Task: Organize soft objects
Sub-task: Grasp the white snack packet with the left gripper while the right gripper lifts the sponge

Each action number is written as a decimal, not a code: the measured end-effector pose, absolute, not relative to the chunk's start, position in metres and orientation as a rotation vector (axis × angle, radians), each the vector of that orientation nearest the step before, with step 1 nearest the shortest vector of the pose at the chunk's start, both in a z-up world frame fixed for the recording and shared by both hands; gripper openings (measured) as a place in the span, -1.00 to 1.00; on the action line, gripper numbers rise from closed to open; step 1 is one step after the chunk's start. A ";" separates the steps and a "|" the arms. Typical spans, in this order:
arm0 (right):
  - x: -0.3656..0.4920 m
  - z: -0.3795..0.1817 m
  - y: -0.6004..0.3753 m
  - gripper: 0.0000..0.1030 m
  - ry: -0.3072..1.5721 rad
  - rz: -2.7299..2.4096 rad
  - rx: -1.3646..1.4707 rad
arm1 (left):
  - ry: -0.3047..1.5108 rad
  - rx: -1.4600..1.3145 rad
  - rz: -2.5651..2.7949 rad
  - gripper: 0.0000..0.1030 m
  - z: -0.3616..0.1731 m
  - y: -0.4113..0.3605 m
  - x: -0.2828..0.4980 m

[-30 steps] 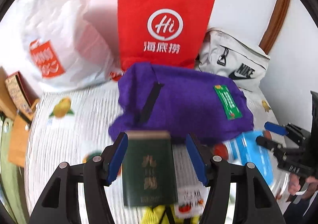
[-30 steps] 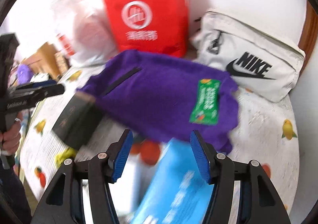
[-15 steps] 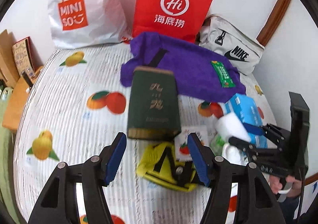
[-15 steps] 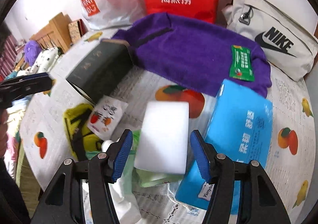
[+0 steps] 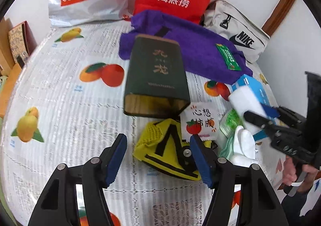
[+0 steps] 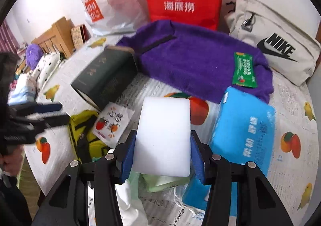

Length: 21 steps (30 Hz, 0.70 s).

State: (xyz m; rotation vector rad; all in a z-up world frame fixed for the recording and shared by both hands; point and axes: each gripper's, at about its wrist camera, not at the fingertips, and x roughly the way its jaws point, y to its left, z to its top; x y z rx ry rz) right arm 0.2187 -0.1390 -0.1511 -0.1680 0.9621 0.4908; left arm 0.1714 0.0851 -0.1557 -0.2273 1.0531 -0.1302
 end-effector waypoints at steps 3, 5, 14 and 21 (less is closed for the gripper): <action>0.217 -0.145 -0.145 -0.03 0.946 0.482 -0.148 | 1.072 -0.229 -0.140 0.30 -0.163 0.079 0.170; 0.217 -0.141 -0.150 -0.03 0.933 0.474 -0.129 | 1.078 -0.222 -0.162 0.30 -0.163 0.071 0.167; 0.207 -0.132 -0.172 -0.02 0.903 0.458 -0.071 | 1.047 -0.183 -0.221 0.31 -0.153 0.038 0.175; 0.196 -0.134 -0.189 -0.02 0.909 0.446 -0.054 | 1.084 -0.168 -0.210 0.33 -0.166 0.018 0.199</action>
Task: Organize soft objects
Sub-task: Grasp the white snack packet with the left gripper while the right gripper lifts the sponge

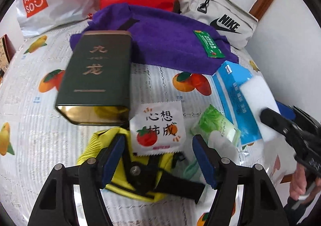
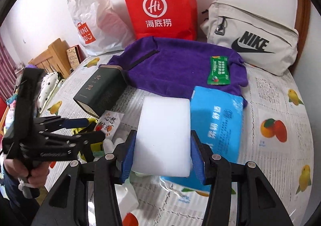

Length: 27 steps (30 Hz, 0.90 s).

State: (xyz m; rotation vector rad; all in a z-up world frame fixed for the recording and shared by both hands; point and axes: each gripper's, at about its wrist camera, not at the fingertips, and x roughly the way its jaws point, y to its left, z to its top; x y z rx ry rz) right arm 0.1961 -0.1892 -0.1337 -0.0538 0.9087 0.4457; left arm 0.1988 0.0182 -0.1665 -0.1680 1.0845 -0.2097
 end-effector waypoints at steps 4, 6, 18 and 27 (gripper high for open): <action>0.194 -0.136 -0.198 -0.02 0.913 0.441 -0.046 | 1.105 -0.173 -0.199 0.34 -0.174 0.011 0.206; 0.195 -0.138 -0.201 -0.02 0.918 0.442 -0.034 | 1.113 -0.175 -0.186 0.36 -0.178 0.009 0.209; 0.192 -0.144 -0.206 -0.02 0.933 0.452 -0.007 | 1.092 -0.190 -0.145 0.02 -0.183 0.014 0.212; 0.191 -0.142 -0.203 -0.02 0.931 0.453 -0.014 | 1.066 -0.209 -0.183 -0.13 -0.172 0.021 0.201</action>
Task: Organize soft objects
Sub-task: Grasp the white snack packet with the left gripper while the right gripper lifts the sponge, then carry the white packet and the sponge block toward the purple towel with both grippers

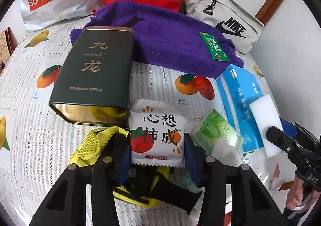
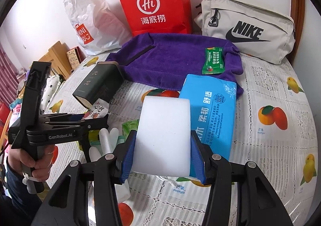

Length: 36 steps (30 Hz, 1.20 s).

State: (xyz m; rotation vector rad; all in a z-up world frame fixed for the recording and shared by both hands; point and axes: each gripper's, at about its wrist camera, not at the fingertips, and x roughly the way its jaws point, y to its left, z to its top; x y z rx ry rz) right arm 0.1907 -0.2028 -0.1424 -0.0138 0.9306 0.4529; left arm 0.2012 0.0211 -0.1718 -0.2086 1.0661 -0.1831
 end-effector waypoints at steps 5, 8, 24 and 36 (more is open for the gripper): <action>0.187 -0.139 -0.199 -0.02 0.922 0.457 -0.019 | 1.051 -0.222 -0.201 -0.13 -0.164 0.025 0.192; 0.186 -0.136 -0.199 -0.02 0.917 0.459 -0.022 | 1.038 -0.220 -0.211 -0.13 -0.158 0.025 0.186; 0.200 -0.117 -0.194 -0.02 0.901 0.445 -0.034 | 0.962 -0.229 -0.261 -0.13 -0.121 0.029 0.177; 0.234 -0.102 -0.193 -0.02 0.892 0.428 -0.027 | 0.921 -0.235 -0.249 -0.13 -0.098 0.040 0.204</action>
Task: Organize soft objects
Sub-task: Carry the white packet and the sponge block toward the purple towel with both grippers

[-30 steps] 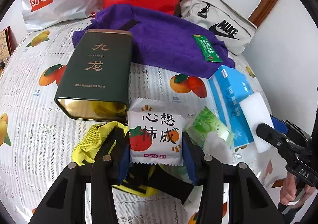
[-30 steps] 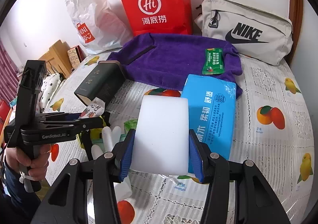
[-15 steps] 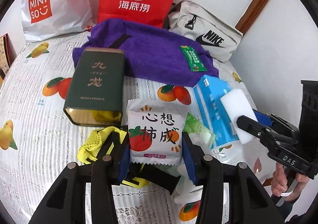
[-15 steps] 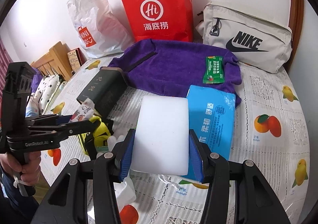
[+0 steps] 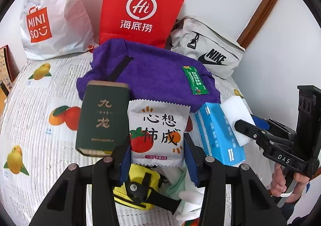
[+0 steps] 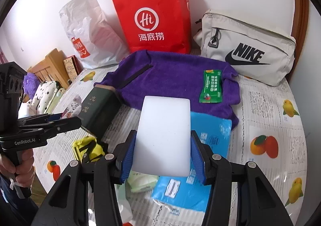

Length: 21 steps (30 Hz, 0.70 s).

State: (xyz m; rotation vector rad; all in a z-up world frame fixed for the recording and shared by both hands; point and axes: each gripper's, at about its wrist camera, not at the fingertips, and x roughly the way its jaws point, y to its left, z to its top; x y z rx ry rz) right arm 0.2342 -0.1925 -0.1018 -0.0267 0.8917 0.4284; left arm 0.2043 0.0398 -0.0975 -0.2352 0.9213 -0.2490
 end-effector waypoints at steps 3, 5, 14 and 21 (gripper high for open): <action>0.244 -0.100 -0.191 -0.02 0.890 0.426 -0.028 | 0.916 -0.231 -0.243 -0.13 -0.093 0.042 0.213; 0.251 -0.099 -0.191 -0.01 0.892 0.425 -0.025 | 0.911 -0.233 -0.240 -0.13 -0.090 0.044 0.218; 0.290 -0.100 -0.196 -0.01 0.897 0.388 -0.014 | 0.901 -0.231 -0.224 -0.13 -0.085 0.053 0.245; 0.330 -0.104 -0.204 -0.01 0.903 0.348 0.000 | 0.908 -0.230 -0.213 -0.13 -0.088 0.057 0.267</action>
